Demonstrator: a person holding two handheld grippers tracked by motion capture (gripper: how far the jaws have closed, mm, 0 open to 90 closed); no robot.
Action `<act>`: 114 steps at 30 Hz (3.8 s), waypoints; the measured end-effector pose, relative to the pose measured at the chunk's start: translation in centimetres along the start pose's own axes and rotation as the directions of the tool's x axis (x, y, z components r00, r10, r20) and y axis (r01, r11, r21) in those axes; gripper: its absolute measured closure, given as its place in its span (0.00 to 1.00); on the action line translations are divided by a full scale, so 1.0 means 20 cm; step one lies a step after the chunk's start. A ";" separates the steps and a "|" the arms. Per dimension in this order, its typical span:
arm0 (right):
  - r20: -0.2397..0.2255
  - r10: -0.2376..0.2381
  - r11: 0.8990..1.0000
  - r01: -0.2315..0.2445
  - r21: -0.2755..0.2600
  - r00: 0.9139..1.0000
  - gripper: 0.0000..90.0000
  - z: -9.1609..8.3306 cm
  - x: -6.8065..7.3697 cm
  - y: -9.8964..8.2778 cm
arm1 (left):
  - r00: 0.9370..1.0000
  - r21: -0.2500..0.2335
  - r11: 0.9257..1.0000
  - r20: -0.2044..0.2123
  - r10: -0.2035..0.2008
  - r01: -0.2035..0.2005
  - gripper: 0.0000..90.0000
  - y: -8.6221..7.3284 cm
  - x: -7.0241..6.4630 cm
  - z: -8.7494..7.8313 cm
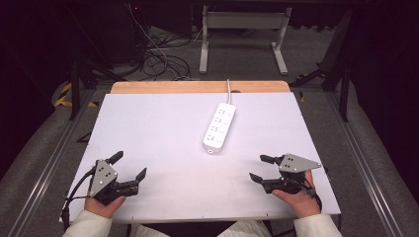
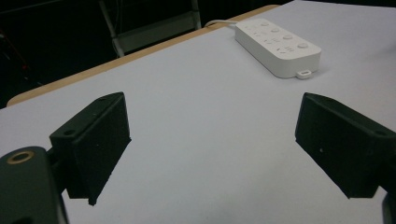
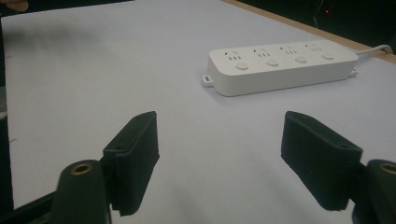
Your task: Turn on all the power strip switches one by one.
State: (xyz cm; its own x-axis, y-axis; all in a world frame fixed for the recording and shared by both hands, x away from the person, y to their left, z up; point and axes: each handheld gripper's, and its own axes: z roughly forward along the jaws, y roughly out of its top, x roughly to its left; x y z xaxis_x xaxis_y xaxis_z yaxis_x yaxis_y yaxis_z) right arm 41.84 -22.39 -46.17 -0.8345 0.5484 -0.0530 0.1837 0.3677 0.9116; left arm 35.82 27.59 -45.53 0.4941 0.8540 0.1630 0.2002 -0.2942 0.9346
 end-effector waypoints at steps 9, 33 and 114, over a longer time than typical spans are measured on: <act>-0.009 0.006 1.000 -0.005 0.002 1.000 0.43 -0.01 0.01 0.02 | 1.000 -0.005 1.000 -0.001 0.019 -0.019 0.13 0.01 -0.01 0.00; -0.096 0.020 0.995 -0.010 0.098 0.995 1.00 0.02 -0.03 0.30 | 1.000 -0.009 1.000 -0.014 0.018 -0.018 0.13 0.01 -0.01 -0.02; -0.069 0.031 0.956 -0.009 0.294 0.997 1.00 0.79 -0.24 0.36 | 0.999 0.007 1.000 -0.042 0.004 -0.004 0.13 0.00 0.02 -0.01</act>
State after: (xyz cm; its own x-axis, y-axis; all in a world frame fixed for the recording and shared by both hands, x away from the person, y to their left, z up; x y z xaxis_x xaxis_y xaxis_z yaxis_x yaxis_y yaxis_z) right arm 55.36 -10.39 -45.80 -0.8624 0.5063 0.0031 0.3360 0.5676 0.7516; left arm 35.85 27.98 -45.44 0.4591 0.8700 0.1796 0.2044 -0.3002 0.9317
